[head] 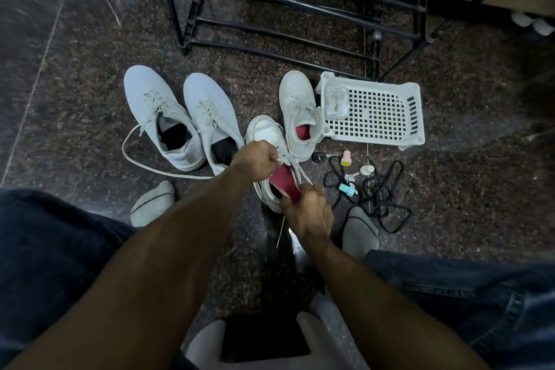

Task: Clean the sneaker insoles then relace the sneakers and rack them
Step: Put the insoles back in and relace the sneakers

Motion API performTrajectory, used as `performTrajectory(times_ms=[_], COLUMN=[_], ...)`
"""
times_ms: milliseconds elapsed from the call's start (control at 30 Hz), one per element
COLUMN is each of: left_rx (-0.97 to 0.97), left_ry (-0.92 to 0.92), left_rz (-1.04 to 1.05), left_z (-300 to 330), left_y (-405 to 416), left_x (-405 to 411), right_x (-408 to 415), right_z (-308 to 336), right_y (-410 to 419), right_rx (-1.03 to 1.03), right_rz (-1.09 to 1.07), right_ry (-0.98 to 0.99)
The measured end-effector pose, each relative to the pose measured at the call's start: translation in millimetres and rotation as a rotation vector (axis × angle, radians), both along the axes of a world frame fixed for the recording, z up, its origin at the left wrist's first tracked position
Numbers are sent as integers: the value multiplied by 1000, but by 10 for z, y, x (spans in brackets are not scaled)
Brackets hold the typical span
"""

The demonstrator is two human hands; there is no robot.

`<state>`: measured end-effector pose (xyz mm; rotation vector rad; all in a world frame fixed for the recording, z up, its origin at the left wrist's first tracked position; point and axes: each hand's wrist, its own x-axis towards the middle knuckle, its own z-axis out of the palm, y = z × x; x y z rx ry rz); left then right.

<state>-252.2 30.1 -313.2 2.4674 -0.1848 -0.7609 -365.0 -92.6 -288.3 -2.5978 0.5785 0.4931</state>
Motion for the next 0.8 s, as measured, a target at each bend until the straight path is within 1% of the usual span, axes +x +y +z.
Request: performTrajectory(times_ms=[133,233,333,433,567,800], left_rx=[-4,-13,-12,1,3,-7], left_ry=[7,7,6,12,20,25], left_rz=[13,18,20,13,8,12], left_z=[-5,-20,-23,-9,17,21], left_y=[-6,-3,-9,-17,-23,-14], left_x=[13,17,23,26,7,-7], right_x=[182,302,360,294,64,-36], right_z=[-105,-189,-255,-231,-95,-87], right_y=[146,233,262,177,50,0], right_rx=[12,-47,-124,-116,-168,-99], right_rz=[-77,-71,20,105,274,397], right_ry=[-19,-32,-29,-8,-22,7])
